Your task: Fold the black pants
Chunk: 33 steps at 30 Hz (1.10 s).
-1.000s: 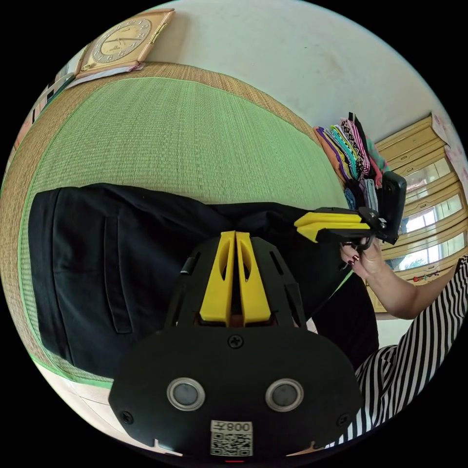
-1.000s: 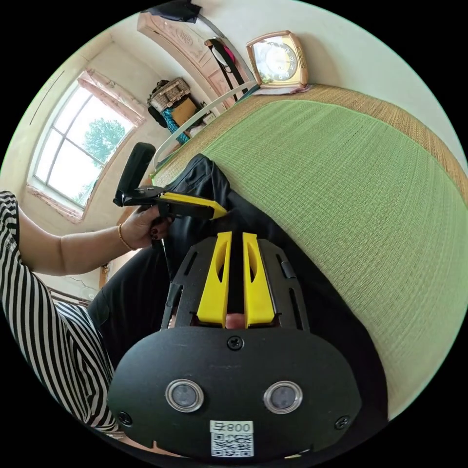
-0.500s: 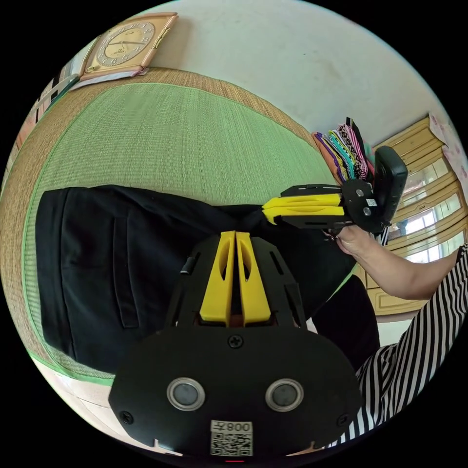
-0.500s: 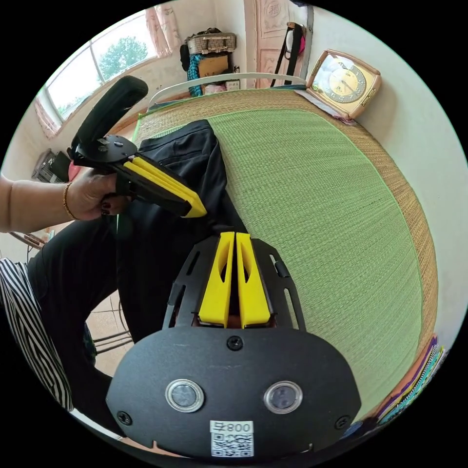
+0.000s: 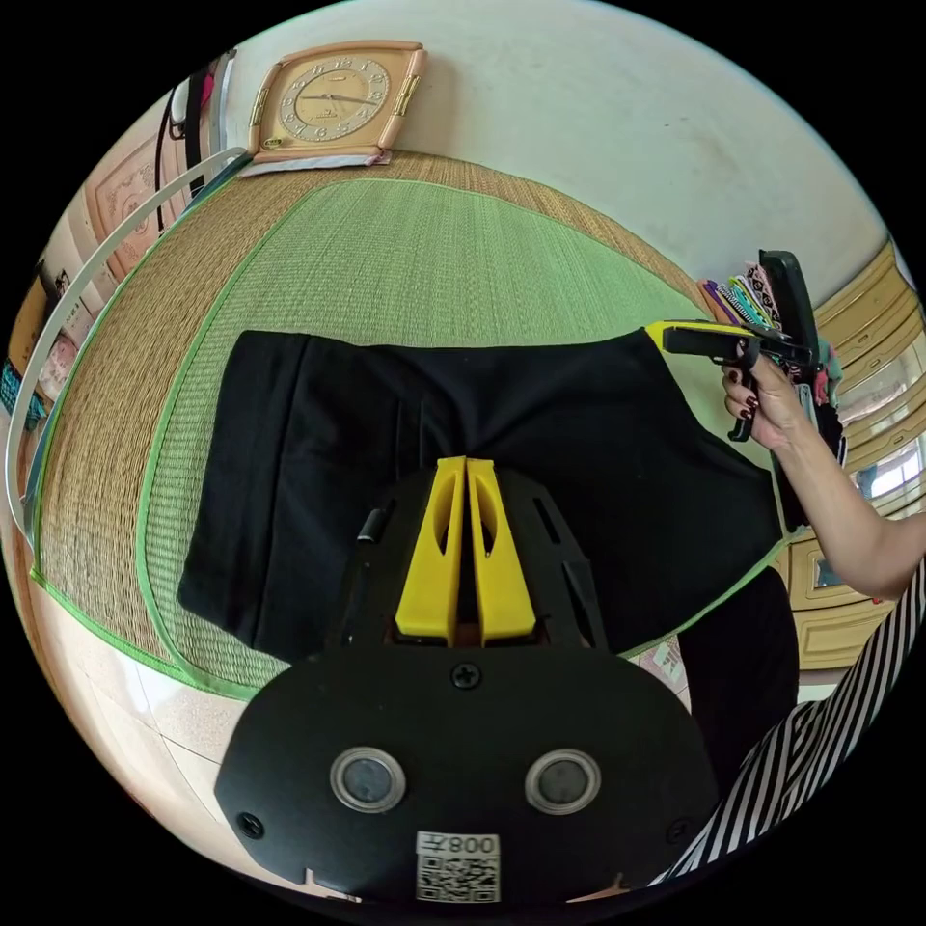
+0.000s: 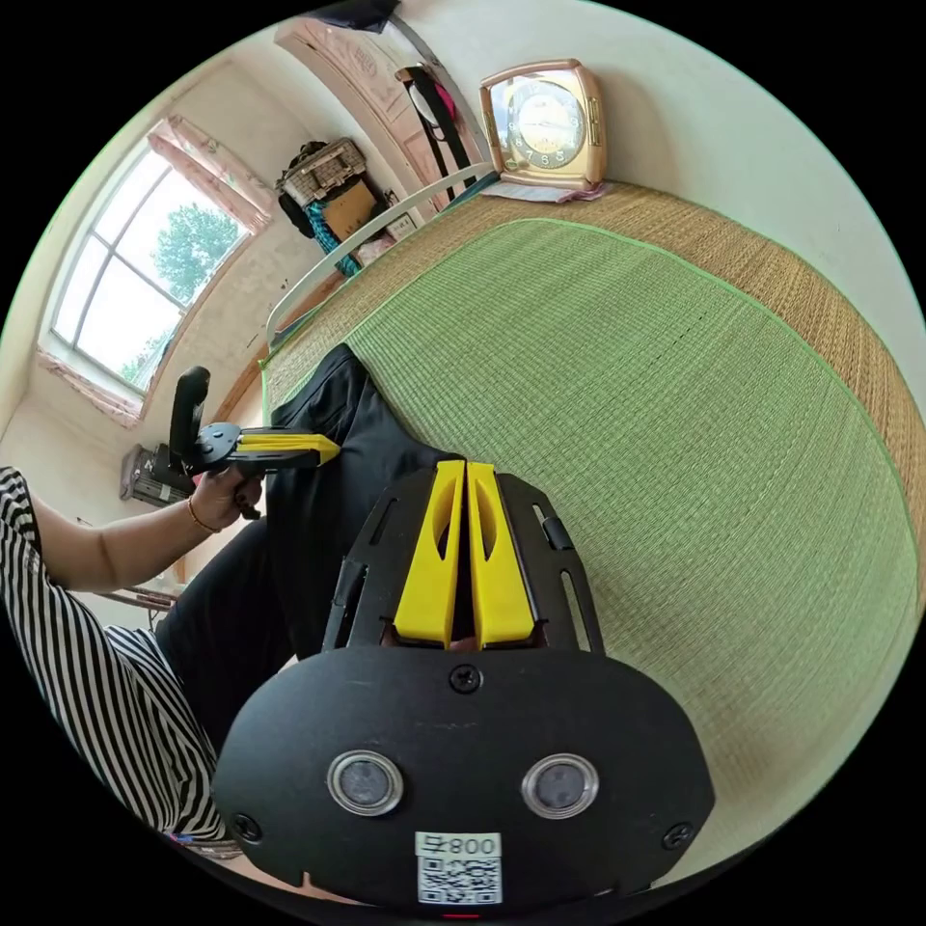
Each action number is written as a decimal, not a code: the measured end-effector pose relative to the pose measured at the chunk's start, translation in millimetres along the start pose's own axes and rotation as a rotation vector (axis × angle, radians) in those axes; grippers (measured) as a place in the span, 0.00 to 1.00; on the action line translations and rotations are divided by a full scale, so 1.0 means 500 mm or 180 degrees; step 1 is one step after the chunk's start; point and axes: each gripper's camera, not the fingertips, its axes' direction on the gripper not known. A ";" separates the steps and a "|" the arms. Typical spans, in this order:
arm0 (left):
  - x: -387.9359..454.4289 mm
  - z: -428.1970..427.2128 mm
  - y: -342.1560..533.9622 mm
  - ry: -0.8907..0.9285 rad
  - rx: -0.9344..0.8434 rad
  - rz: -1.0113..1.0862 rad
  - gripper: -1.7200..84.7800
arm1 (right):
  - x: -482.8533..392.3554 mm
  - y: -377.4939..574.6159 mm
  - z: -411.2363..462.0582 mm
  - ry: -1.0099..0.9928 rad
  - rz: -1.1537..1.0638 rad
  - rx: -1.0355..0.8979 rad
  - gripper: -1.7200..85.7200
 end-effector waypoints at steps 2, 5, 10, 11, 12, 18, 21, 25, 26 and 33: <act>-0.002 0.002 0.002 0.0068 0.0029 -0.0038 0.02 | 0.028 -0.019 0.035 0.0073 0.0009 -0.0166 0.02; 0.002 0.006 0.001 0.0098 0.0028 -0.0070 0.02 | 0.063 -0.037 0.085 0.0080 0.0038 -0.0391 0.02; 0.024 0.008 -0.003 0.0007 -0.0015 -0.0024 0.02 | 0.120 -0.046 0.087 0.0000 0.0314 -0.0329 0.02; 0.033 0.006 -0.006 0.0039 0.0008 0.0020 0.02 | 0.131 -0.043 0.073 -0.0012 0.0337 -0.0261 0.02; 0.039 0.006 -0.007 0.0068 0.0031 0.0046 0.02 | 0.134 -0.041 0.065 -0.0043 0.0333 -0.0214 0.02; 0.127 0.035 -0.067 0.0572 0.0135 0.0504 0.04 | 0.074 0.028 0.021 0.0171 -0.0055 -0.0158 0.05; 0.182 0.076 -0.119 0.0717 0.0085 0.0773 0.04 | 0.042 0.074 0.038 0.0427 -0.0074 -0.0273 0.07; 0.250 0.135 -0.179 0.0647 -0.0080 0.1069 0.05 | 0.019 0.113 0.058 0.0751 0.0007 -0.0348 0.08; 0.265 0.153 -0.191 0.0594 -0.0148 0.1120 0.05 | 0.018 0.119 0.061 0.0784 0.0043 -0.0361 0.08; 0.300 0.216 -0.213 0.0335 -0.0357 0.1221 0.03 | 0.020 0.136 0.080 0.0863 0.0157 -0.0396 0.08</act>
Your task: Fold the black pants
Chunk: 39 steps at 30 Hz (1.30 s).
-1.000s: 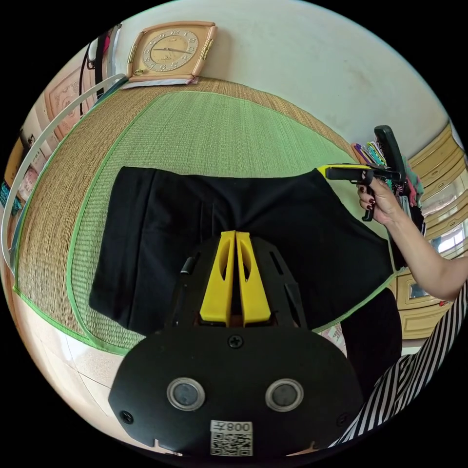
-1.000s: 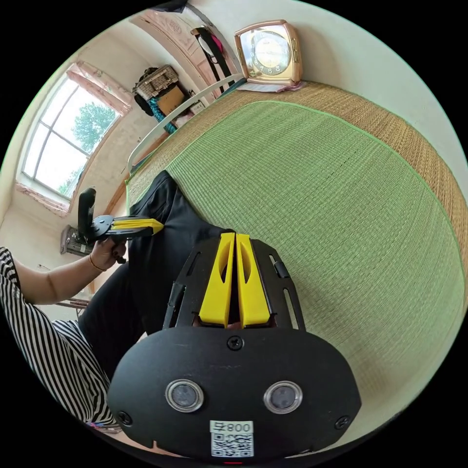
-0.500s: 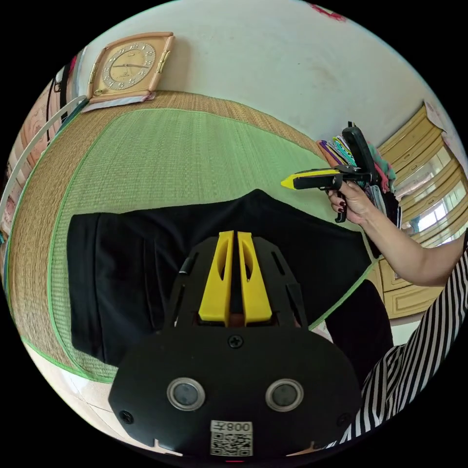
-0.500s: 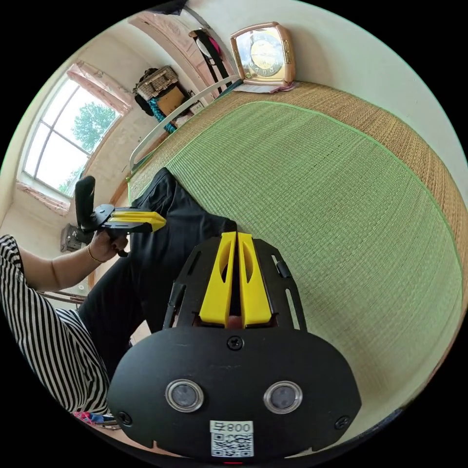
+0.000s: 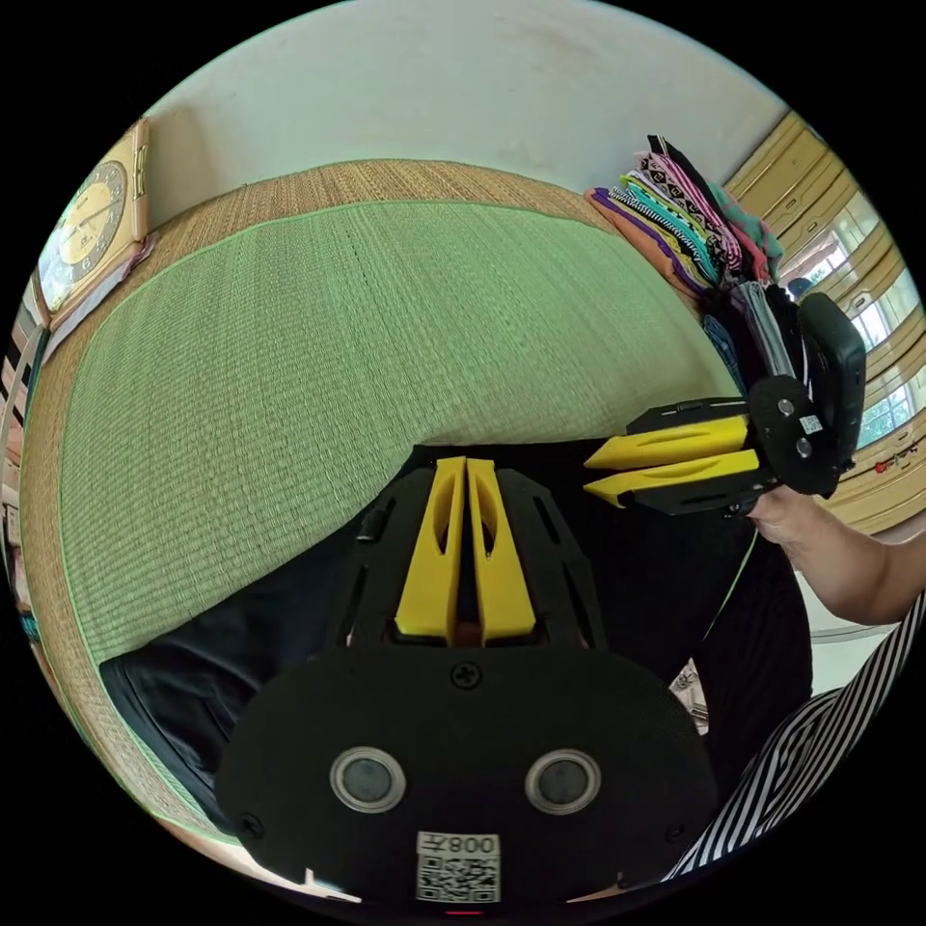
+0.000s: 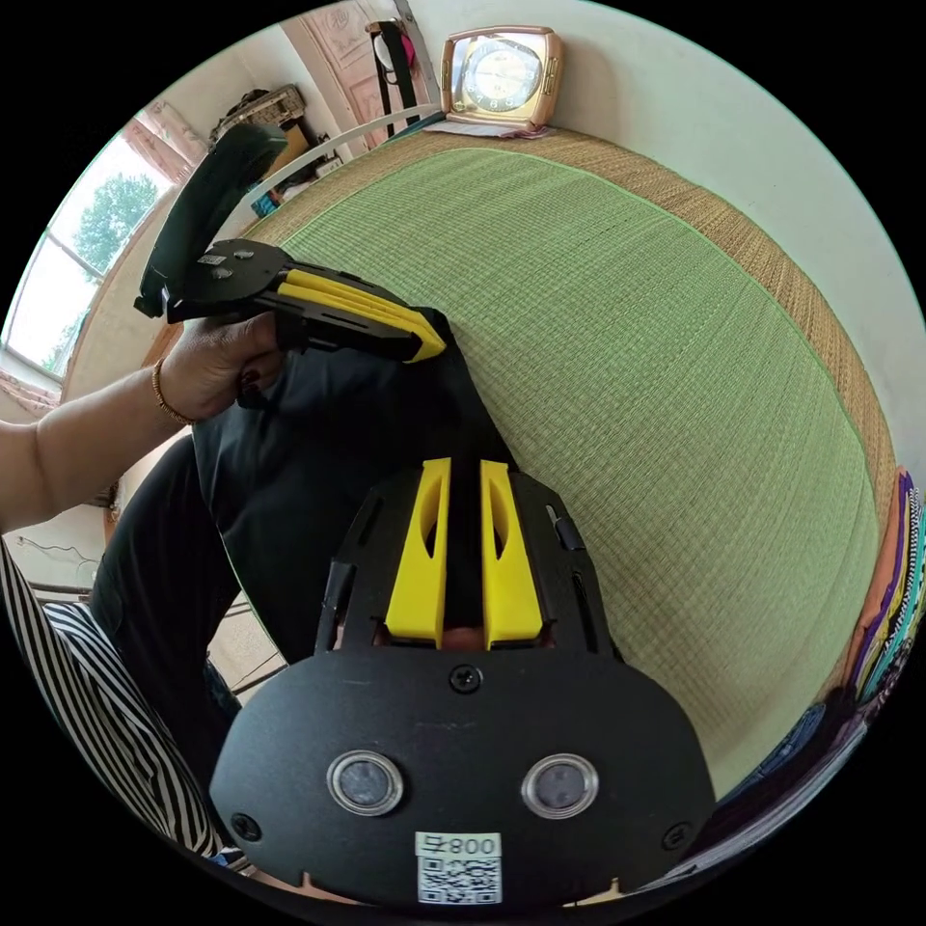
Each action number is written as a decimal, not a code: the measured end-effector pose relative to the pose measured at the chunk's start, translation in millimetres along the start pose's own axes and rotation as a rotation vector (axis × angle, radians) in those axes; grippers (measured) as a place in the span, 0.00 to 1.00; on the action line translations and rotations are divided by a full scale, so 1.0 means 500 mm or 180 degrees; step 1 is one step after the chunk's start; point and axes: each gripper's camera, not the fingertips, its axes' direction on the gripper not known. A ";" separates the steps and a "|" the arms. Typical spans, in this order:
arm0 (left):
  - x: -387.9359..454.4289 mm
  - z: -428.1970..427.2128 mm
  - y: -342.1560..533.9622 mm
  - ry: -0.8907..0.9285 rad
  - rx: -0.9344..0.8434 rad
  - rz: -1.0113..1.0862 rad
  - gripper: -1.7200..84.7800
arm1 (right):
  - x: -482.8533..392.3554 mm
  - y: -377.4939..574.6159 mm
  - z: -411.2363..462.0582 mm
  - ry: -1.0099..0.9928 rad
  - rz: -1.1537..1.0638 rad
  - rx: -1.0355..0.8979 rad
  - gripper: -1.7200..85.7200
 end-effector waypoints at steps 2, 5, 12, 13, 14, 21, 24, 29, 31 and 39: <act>0.001 0.005 -0.003 0.0000 0.0031 -0.0017 0.02 | -0.003 -0.002 -0.003 0.0026 0.0022 0.0013 0.06; 0.001 0.001 -0.003 0.0013 0.0145 -0.0038 0.02 | -0.008 -0.003 -0.012 0.0075 0.0016 0.0023 0.03; -0.011 0.003 -0.014 0.0044 0.0330 -0.0121 0.02 | -0.011 -0.002 -0.058 0.0184 0.0028 0.0201 0.02; -0.012 0.012 -0.017 0.0061 0.0285 -0.0116 0.02 | -0.009 -0.004 -0.055 0.0191 0.0034 0.0162 0.02; -0.013 0.022 -0.018 0.0065 0.0239 -0.0104 0.02 | -0.005 -0.004 -0.052 0.0185 0.0060 0.0148 0.02; -0.015 0.045 -0.007 -0.0004 0.0310 -0.0123 0.02 | 0.007 0.005 -0.070 0.0103 0.0228 0.0257 0.02; -0.014 0.048 0.003 0.0026 0.0337 -0.0127 0.02 | 0.005 0.016 -0.105 0.0098 0.0296 0.0412 0.04; -0.023 0.083 0.014 0.0030 0.0234 -0.0192 0.02 | -0.048 -0.011 -0.123 0.0042 0.0078 0.0532 0.08; -0.028 0.088 0.013 0.0049 0.0227 -0.0206 0.02 | -0.052 -0.026 -0.107 0.0017 0.0095 0.0439 0.08; -0.042 0.110 0.013 0.0071 0.0268 -0.0218 0.02 | -0.054 -0.041 -0.111 0.0080 0.0169 0.0345 0.04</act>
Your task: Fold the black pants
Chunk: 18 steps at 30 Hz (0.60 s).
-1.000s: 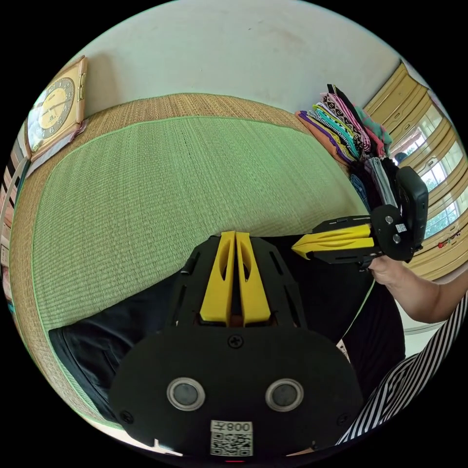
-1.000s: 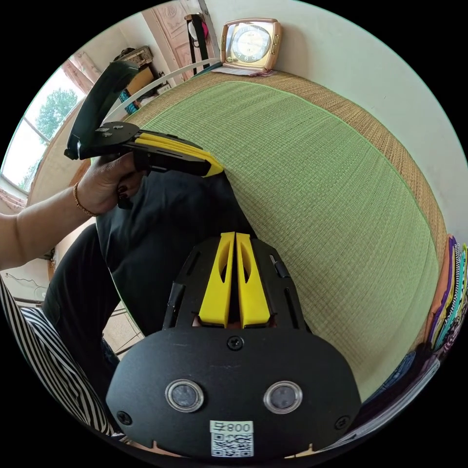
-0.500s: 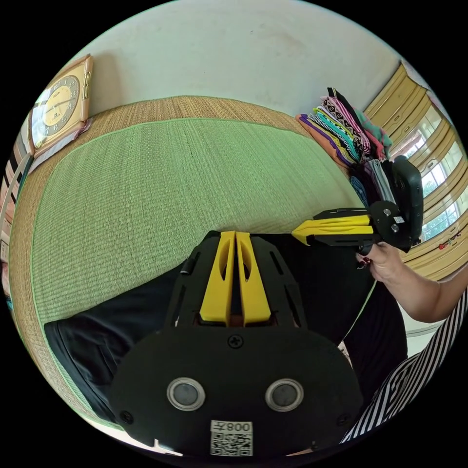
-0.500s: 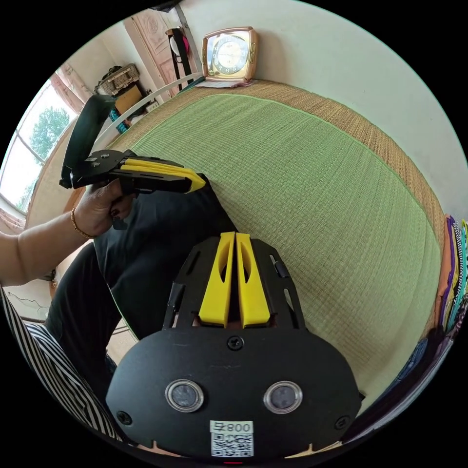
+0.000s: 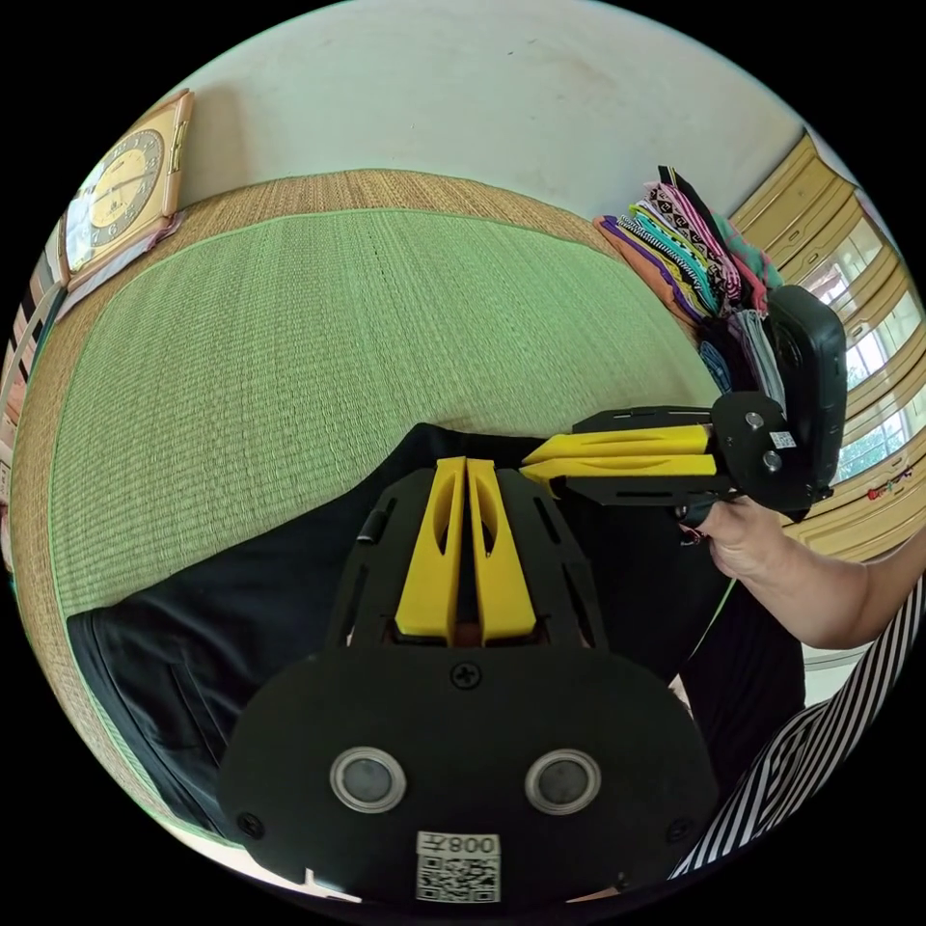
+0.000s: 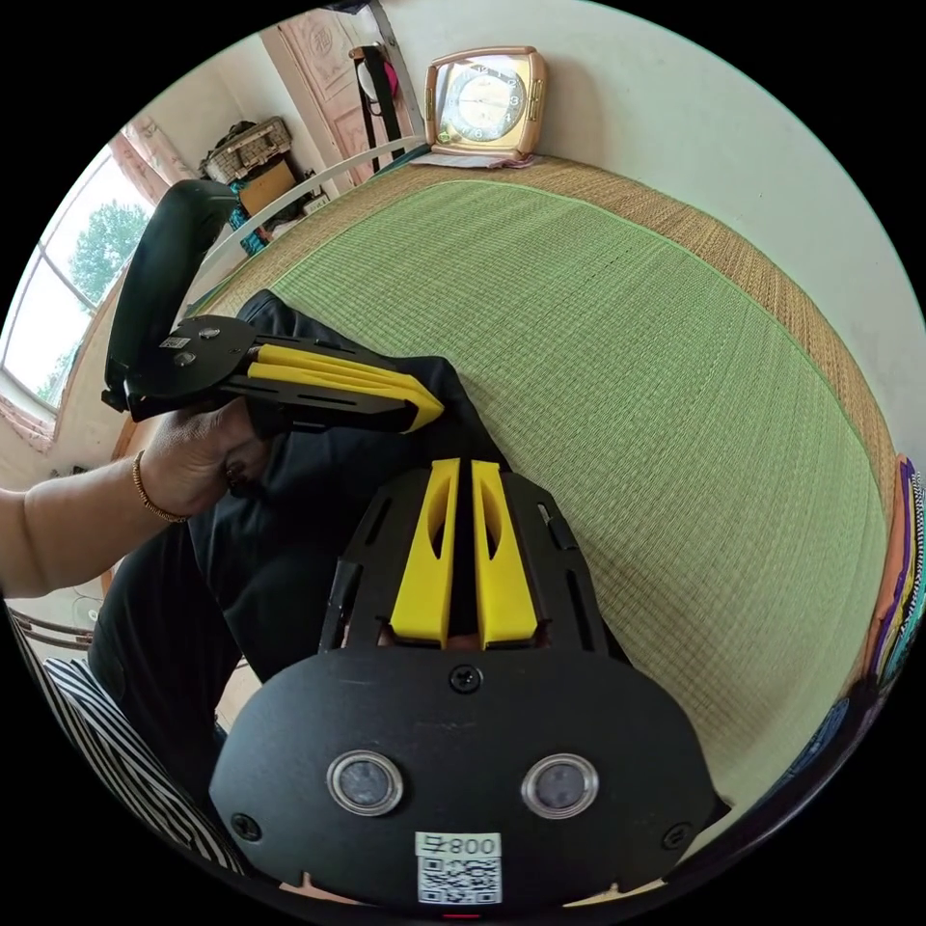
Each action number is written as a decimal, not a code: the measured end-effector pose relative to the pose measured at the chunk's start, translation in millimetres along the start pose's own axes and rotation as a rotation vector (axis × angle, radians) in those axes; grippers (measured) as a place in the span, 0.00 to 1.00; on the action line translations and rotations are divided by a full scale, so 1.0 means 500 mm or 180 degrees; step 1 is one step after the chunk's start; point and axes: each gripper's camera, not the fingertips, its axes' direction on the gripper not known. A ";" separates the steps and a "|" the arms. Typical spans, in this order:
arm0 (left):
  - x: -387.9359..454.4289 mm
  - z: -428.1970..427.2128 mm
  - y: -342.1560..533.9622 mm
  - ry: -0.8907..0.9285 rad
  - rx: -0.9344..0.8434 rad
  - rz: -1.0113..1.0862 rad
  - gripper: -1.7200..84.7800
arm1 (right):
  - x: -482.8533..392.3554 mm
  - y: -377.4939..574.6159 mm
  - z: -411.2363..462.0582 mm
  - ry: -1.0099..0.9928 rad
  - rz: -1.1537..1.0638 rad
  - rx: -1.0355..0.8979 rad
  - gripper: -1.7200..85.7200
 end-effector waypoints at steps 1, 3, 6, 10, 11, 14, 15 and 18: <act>-0.003 0.003 0.001 0.0012 0.0009 -0.0015 0.02 | 0.000 0.000 -0.007 0.0012 -0.0012 0.0002 0.04; -0.006 0.007 0.001 0.0015 0.0017 -0.0026 0.02 | -0.002 0.000 -0.017 0.0054 -0.0031 0.0010 0.03; -0.010 0.014 0.000 0.0013 0.0009 -0.0031 0.02 | 0.011 0.001 -0.039 -0.0051 0.0031 0.0031 0.02; -0.018 0.024 -0.001 0.0044 0.0001 -0.0050 0.02 | 0.043 0.011 -0.084 -0.0369 0.0180 0.0131 0.02; -0.019 0.027 -0.002 0.0029 -0.0006 -0.0055 0.02 | 0.055 0.016 -0.098 -0.0463 0.0264 0.0173 0.02; -0.024 0.035 -0.003 0.0039 -0.0013 -0.0073 0.02 | 0.094 0.034 -0.131 -0.0571 0.0516 0.0226 0.02; -0.025 0.036 -0.003 0.0046 -0.0012 -0.0081 0.02 | 0.101 0.038 -0.137 -0.0611 0.0551 0.0236 0.02; -0.031 0.036 0.000 0.0072 0.0012 -0.0168 0.02 | 0.109 0.058 -0.186 -0.0795 0.0603 0.0318 0.02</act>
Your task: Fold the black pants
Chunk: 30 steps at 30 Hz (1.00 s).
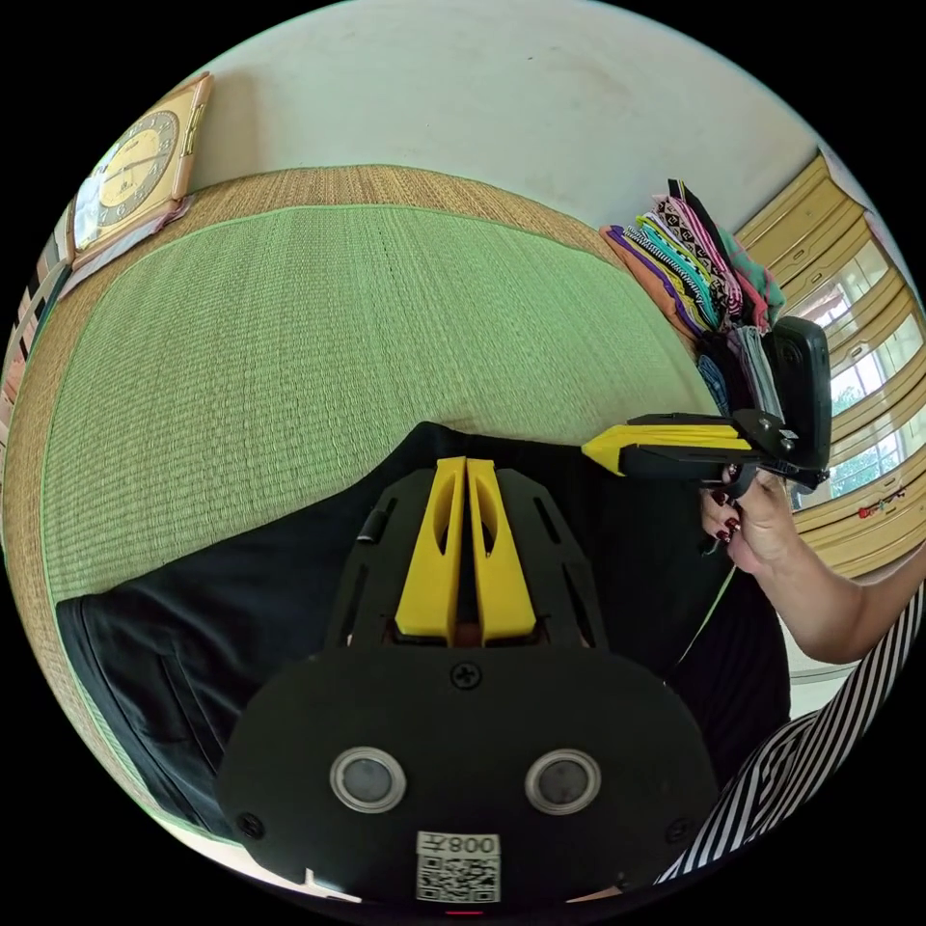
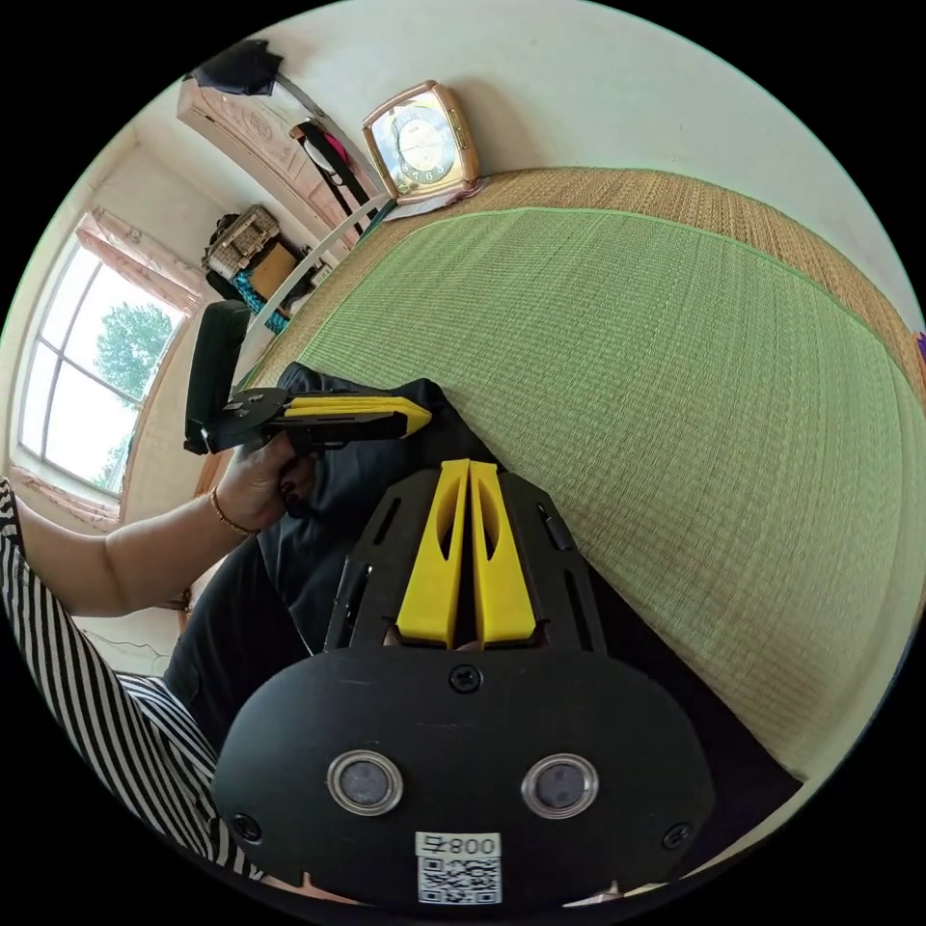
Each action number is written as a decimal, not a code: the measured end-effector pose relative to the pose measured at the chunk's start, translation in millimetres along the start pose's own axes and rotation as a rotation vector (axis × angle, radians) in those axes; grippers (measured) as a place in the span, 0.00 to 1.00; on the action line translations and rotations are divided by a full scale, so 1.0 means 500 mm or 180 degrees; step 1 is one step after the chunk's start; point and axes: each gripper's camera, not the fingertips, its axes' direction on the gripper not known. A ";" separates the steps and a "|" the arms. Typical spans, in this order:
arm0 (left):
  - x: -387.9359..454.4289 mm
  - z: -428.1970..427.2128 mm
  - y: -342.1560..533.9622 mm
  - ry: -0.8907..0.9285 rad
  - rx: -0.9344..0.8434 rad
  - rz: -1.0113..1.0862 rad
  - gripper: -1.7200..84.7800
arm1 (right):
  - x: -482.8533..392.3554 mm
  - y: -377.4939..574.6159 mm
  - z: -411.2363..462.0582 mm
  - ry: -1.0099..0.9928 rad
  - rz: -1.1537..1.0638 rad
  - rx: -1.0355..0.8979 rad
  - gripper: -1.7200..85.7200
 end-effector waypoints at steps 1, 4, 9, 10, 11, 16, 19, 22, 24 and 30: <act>0.000 -0.005 0.004 0.0026 0.0023 -0.0012 0.02 | -0.013 0.010 -0.022 -0.0039 -0.0044 -0.0002 0.02; 0.009 -0.023 0.021 0.0090 0.0072 0.0016 0.02 | -0.050 0.046 -0.064 -0.0092 -0.0131 -0.0051 0.02; 0.035 0.001 0.017 0.0204 0.0026 0.0149 0.03 | -0.064 0.055 -0.081 -0.0001 -0.0069 -0.0117 0.02; 0.044 0.011 0.008 0.0124 0.0028 0.0210 0.04 | -0.064 0.050 -0.082 0.0044 -0.0065 -0.0122 0.02; 0.053 0.022 -0.003 0.0044 0.0014 0.0289 0.04 | -0.064 0.044 -0.082 0.0117 -0.0070 -0.0146 0.02; 0.068 0.079 -0.029 -0.0246 -0.0215 0.0500 0.04 | -0.064 0.020 -0.080 0.0194 -0.0032 -0.0192 0.02; 0.064 0.086 -0.031 -0.0228 -0.0202 0.0476 0.03 | -0.066 0.007 -0.081 0.0269 -0.0010 -0.0199 0.02; 0.057 0.092 -0.028 -0.0190 -0.0172 0.0440 0.02 | -0.064 -0.004 -0.086 0.0371 0.0061 -0.0202 0.02; 0.049 0.088 -0.027 -0.0100 -0.0112 0.0380 0.02 | -0.060 -0.008 -0.090 0.0422 0.0126 -0.0203 0.02; 0.009 0.050 -0.016 0.0171 0.0144 0.0085 0.02 | -0.069 -0.021 -0.104 0.0323 0.0268 -0.0171 0.02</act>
